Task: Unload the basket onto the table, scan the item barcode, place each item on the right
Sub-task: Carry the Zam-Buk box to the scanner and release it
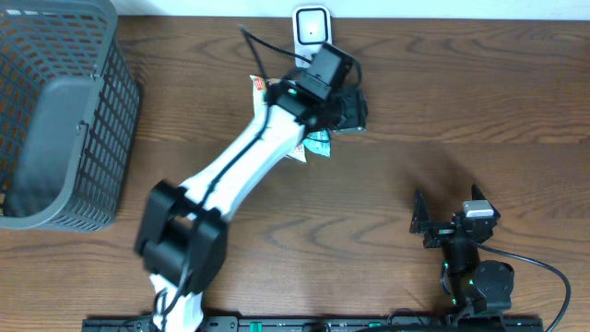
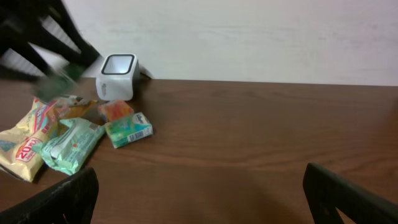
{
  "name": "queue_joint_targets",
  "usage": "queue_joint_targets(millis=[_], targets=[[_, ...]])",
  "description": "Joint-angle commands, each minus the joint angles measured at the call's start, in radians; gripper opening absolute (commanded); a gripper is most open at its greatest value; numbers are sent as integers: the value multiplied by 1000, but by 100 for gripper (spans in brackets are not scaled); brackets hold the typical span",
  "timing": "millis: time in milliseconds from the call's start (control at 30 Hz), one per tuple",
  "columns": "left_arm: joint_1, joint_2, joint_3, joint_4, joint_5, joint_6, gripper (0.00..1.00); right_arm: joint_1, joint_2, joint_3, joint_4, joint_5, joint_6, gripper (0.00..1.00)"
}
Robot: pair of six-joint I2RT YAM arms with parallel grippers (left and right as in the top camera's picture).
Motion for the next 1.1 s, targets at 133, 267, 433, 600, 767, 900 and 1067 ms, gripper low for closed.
queue_joint_targets(millis=[133, 267, 433, 600, 767, 900, 1067], targets=[[-5, 149, 3, 74, -35, 18, 91, -8, -4, -2, -5, 5, 0, 99], [-3, 140, 3, 73, -35, 18, 98, -8, -4, -2, -5, 5, 0, 99], [11, 80, 3, 61, -35, 18, 98, -8, -4, -2, -5, 5, 0, 99], [13, -13, 3, -46, -35, 18, 98, -8, -4, -2, -5, 5, 0, 99], [108, -126, 3, -245, -208, 18, 98, -8, -4, -2, -5, 5, 0, 99], [241, -186, 3, -370, -288, 18, 98, -8, -4, -2, -5, 5, 0, 99], [407, -192, 3, -536, -374, 17, 98, -8, -4, -2, -5, 5, 0, 99]])
